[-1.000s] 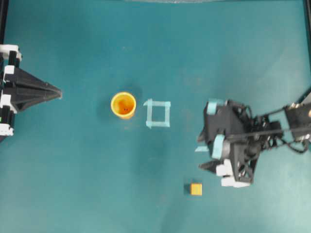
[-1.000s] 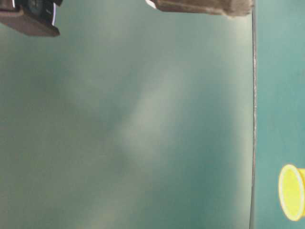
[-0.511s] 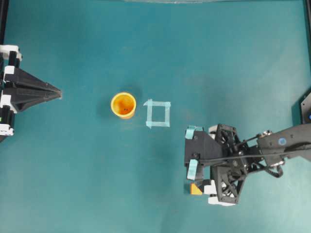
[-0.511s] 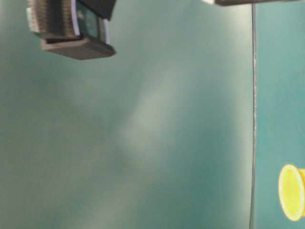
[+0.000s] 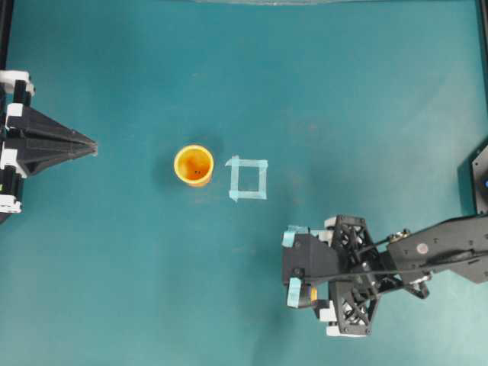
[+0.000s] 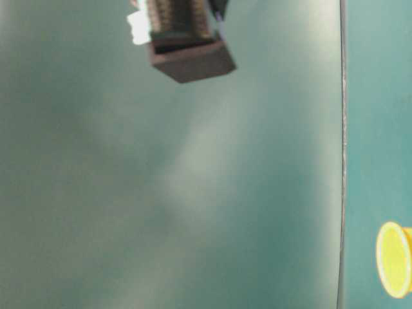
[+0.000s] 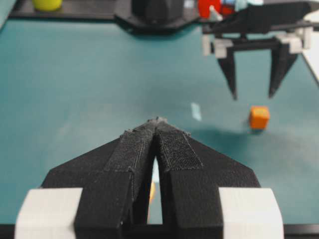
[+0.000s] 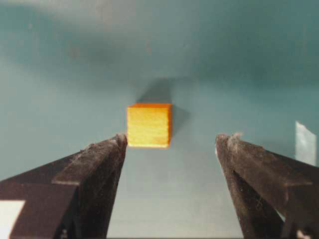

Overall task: Lift the orange block with right arm.
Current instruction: 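Lower the right gripper around the orange cube and close on it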

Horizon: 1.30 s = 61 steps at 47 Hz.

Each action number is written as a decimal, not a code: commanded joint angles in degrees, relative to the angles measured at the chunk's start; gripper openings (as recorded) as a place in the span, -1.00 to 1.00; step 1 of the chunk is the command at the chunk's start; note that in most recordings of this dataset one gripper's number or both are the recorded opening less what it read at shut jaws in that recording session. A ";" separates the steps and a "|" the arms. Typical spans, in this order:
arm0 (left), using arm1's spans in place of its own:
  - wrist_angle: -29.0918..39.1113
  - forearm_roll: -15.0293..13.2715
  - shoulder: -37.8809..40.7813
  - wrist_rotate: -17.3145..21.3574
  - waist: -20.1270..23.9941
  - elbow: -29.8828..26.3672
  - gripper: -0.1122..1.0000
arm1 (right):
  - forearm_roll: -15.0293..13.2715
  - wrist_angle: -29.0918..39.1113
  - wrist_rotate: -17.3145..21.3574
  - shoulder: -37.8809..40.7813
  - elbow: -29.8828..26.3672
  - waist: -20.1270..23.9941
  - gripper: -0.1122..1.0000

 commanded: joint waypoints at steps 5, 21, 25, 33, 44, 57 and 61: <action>-0.18 0.18 0.53 0.00 -0.09 -1.49 -0.80 | 0.00 -2.11 0.09 1.05 -2.29 1.23 0.44; -0.18 0.18 0.44 0.00 -0.09 -1.49 -0.80 | -0.18 -4.66 0.09 4.04 -2.90 1.41 0.44; -0.18 0.18 0.35 0.00 -0.09 -1.49 -0.80 | -0.26 -5.01 0.09 4.57 -2.72 1.41 0.44; -0.18 0.18 0.26 0.00 -0.09 -1.49 -0.80 | -0.35 -5.10 0.09 5.36 -2.20 1.41 0.44; -0.18 0.18 0.26 0.00 -0.09 -1.49 -0.80 | -0.44 -5.19 0.09 5.80 -1.93 1.41 0.42; -0.18 0.18 0.26 0.09 -0.09 -1.49 -0.80 | -0.44 -5.36 0.09 6.59 -1.67 1.41 0.38; -0.18 0.18 0.26 0.09 -0.09 -1.49 -0.80 | -0.44 -5.36 0.09 6.68 -1.67 1.41 0.32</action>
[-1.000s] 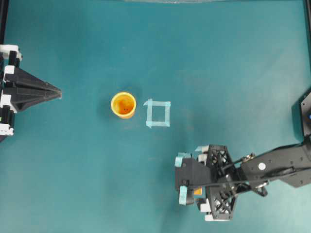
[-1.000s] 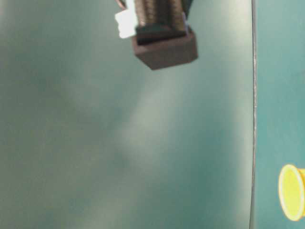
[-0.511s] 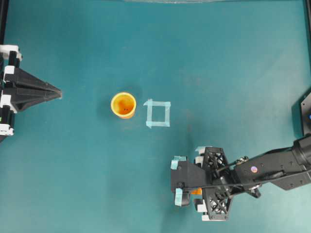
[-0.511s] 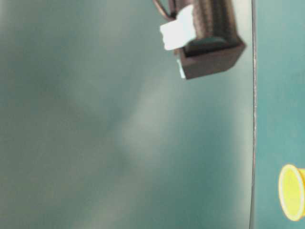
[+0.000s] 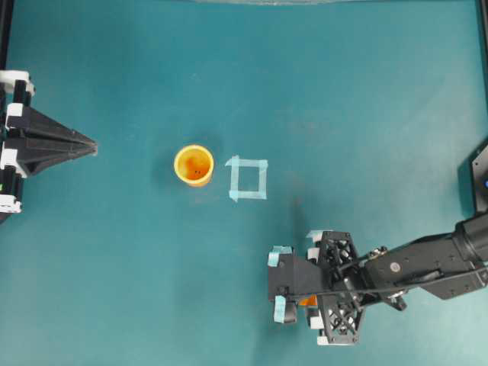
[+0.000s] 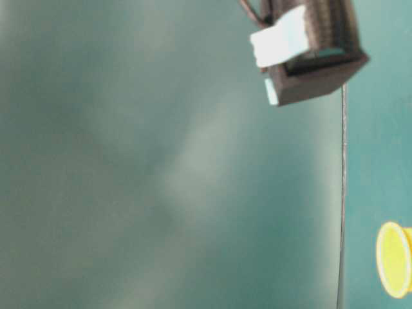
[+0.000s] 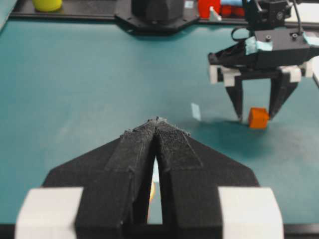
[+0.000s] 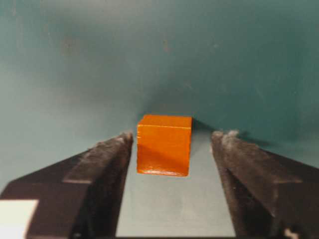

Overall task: Lift the orange block with right arm.
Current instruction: 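Lower the right gripper around the orange cube and close on it, then raise the right gripper holding the orange cube off the table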

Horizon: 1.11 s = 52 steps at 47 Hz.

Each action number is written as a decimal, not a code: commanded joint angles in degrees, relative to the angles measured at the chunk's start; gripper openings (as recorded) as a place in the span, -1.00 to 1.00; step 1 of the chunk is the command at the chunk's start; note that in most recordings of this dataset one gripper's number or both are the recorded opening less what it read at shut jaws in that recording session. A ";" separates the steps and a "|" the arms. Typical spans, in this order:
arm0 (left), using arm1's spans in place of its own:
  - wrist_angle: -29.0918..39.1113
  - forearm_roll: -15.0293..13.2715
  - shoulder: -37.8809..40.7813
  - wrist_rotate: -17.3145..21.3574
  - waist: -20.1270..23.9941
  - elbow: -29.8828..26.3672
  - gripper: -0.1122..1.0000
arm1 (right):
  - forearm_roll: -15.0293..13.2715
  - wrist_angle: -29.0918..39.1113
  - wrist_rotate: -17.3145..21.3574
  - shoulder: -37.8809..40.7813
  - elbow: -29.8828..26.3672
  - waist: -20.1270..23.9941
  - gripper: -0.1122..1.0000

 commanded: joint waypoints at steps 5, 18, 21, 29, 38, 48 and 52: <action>-0.26 0.09 0.18 0.00 -0.09 -1.49 -0.80 | -0.26 -0.26 0.09 -0.79 -0.44 0.26 0.15; -0.26 0.09 0.00 0.00 -0.09 -1.58 -0.80 | -0.26 2.37 0.18 -2.02 -1.49 0.26 -0.07; -0.26 0.09 0.00 0.00 -0.09 -1.58 -0.80 | -0.18 4.04 0.18 -2.99 -2.37 0.26 -0.07; -0.26 0.09 0.09 0.00 -0.09 -1.58 -0.80 | -0.26 9.23 0.18 -6.06 -4.48 0.18 -0.07; -0.26 0.09 0.00 0.00 -0.09 -1.58 -0.80 | -0.26 15.56 0.18 -8.88 -7.12 0.09 -0.07; -0.26 0.09 0.09 0.00 -0.09 -1.58 -0.80 | -0.26 20.65 0.18 -10.72 -10.55 0.09 -0.07; -0.26 0.00 0.00 0.00 -0.09 -1.58 -0.80 | -0.26 22.50 0.18 -11.25 -12.04 0.09 -0.07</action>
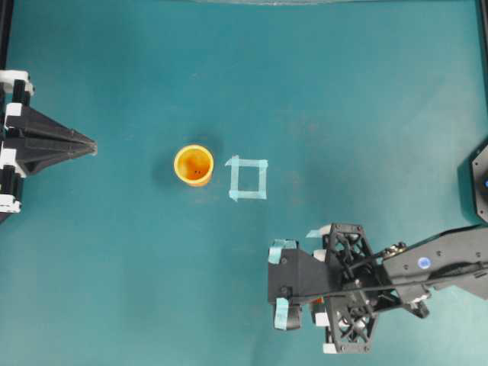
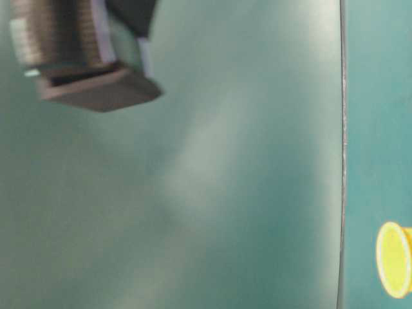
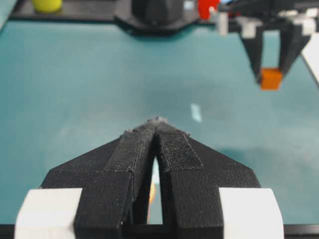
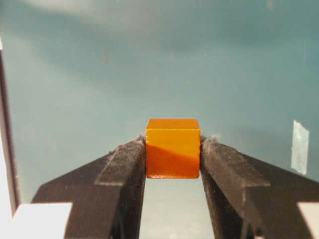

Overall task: Lift the orange block with right arm.
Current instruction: 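Raise the right gripper holding the orange cube off the table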

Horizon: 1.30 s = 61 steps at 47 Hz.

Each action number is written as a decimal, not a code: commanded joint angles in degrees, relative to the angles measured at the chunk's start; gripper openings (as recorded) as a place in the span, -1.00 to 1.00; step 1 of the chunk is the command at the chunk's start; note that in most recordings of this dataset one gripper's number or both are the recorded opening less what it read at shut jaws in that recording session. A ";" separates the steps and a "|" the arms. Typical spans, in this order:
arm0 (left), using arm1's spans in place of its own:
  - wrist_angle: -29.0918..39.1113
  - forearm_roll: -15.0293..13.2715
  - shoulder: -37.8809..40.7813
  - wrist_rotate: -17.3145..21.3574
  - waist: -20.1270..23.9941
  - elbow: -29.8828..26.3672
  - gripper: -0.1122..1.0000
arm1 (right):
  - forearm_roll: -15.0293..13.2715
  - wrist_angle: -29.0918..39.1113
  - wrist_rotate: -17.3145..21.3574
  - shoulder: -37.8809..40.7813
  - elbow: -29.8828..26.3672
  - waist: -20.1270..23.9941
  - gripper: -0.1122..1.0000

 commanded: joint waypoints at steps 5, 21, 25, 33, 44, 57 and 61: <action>-0.26 0.09 0.26 0.09 -0.09 -1.58 -0.80 | 0.09 3.60 0.00 -2.99 -4.66 0.09 -0.07; -0.26 0.09 0.18 0.09 -0.09 -1.58 -0.80 | 0.09 12.83 0.00 -4.31 -10.02 0.09 -0.07; -0.26 0.09 0.18 0.09 -0.09 -1.58 -0.80 | 0.09 14.15 0.00 -4.48 -10.90 0.09 -0.07; -0.26 0.09 0.26 0.09 -0.09 -1.58 -0.80 | 0.18 15.38 0.00 -5.01 -12.48 0.09 -0.07; -0.26 0.09 0.18 0.09 -0.09 -1.58 -0.80 | 0.18 15.38 0.00 -5.01 -14.15 0.09 -0.07; -0.26 0.09 0.18 0.09 -0.09 -1.58 -0.80 | 0.26 17.31 0.00 -5.01 -15.73 0.09 -0.07; -0.26 0.09 0.18 0.09 -0.09 -1.58 -0.80 | 0.35 18.90 0.00 -5.01 -16.35 0.09 -0.07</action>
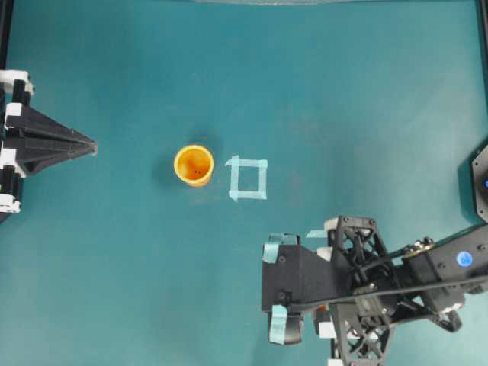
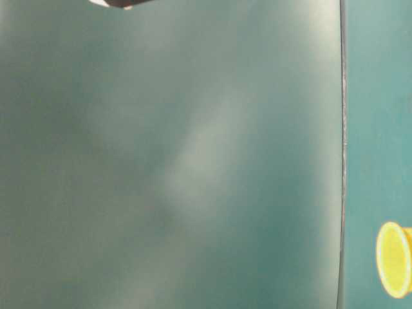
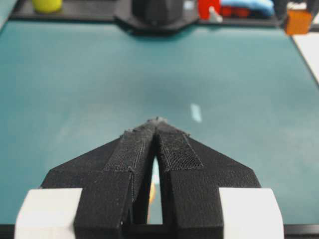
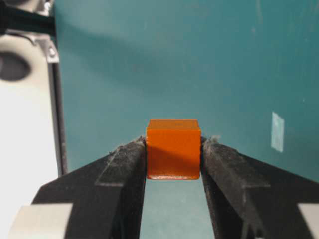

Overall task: Lift the orange block with right arm.
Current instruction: 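Raise the right gripper holding the orange cube off the table, then hold the orange cube lifted in the right gripper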

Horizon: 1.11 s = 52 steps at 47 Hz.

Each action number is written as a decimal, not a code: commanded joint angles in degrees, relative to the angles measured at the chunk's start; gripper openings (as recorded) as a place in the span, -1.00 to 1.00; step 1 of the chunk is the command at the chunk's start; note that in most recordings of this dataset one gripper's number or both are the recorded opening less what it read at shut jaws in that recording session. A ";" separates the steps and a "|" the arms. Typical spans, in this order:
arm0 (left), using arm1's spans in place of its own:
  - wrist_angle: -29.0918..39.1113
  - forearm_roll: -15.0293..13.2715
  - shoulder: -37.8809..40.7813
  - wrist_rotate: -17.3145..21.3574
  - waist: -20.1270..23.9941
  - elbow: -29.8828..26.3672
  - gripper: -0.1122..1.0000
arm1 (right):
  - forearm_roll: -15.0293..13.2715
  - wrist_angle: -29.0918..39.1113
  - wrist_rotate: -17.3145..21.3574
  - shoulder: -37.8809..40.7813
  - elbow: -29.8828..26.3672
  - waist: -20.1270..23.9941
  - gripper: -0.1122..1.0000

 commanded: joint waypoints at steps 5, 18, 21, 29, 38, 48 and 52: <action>-0.26 0.18 0.18 0.09 -0.09 -1.58 -0.80 | 0.18 3.43 0.09 -2.20 -2.81 0.09 -0.07; -0.26 0.18 0.18 0.09 -0.09 -1.58 -0.80 | 0.35 4.75 0.18 -2.11 -4.04 0.09 -0.07; -0.26 0.18 0.18 0.09 -0.09 -1.58 -0.80 | 0.26 4.75 0.18 -2.20 -4.48 0.09 -0.07; -0.26 0.18 0.18 0.09 -0.09 -1.58 -0.80 | 0.35 4.75 0.18 -2.20 -5.71 0.09 -0.07; -0.26 0.18 0.18 0.09 -0.09 -1.58 -0.80 | 0.35 5.89 0.09 -2.20 -7.12 0.09 -0.07; -0.26 0.18 0.18 0.09 -0.09 -1.58 -0.80 | 0.35 8.61 0.18 -2.20 -8.00 0.09 -0.07; -0.26 0.18 0.18 0.09 -0.09 -1.58 -0.80 | 0.35 9.14 0.18 -2.11 -8.00 0.09 -0.07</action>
